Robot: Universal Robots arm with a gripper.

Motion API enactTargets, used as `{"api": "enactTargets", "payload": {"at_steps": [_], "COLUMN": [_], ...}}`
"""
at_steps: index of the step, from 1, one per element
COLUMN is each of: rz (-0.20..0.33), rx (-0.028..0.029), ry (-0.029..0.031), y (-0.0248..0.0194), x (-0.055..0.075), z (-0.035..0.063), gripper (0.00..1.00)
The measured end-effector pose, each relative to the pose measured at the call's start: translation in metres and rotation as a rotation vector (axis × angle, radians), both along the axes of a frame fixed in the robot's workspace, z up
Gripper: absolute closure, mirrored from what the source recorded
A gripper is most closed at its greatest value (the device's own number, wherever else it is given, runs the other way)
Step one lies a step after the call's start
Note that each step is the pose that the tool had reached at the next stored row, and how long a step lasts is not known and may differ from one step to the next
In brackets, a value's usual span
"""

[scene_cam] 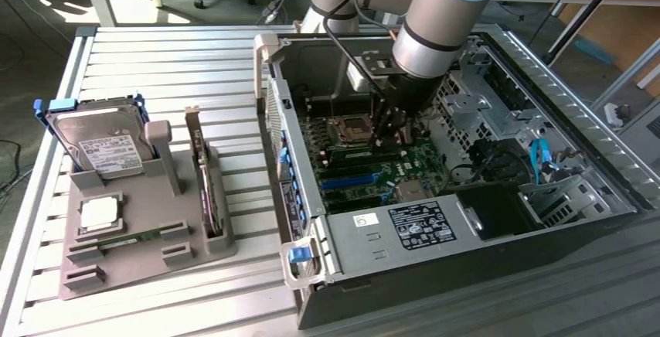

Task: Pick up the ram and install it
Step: 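Insert the ram into the slot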

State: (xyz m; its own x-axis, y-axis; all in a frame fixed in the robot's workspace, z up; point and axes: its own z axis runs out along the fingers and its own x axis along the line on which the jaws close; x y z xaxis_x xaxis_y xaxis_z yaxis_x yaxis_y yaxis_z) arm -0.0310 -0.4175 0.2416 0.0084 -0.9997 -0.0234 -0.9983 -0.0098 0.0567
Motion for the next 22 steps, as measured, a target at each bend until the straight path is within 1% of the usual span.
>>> {"api": "enactTargets", "payload": {"at_steps": [4, 14, 22], "rz": [0.0, -0.005, -0.006], "rx": [-0.0004, -0.0001, -0.0011], "ry": [0.0003, 0.0001, -0.0021], "y": [0.001, 0.001, 0.001], "x": [0.0, 0.0, -0.0004], "z": [-0.0017, -0.0028, -0.0015], "gripper": [0.88, 0.88, 0.88]}}
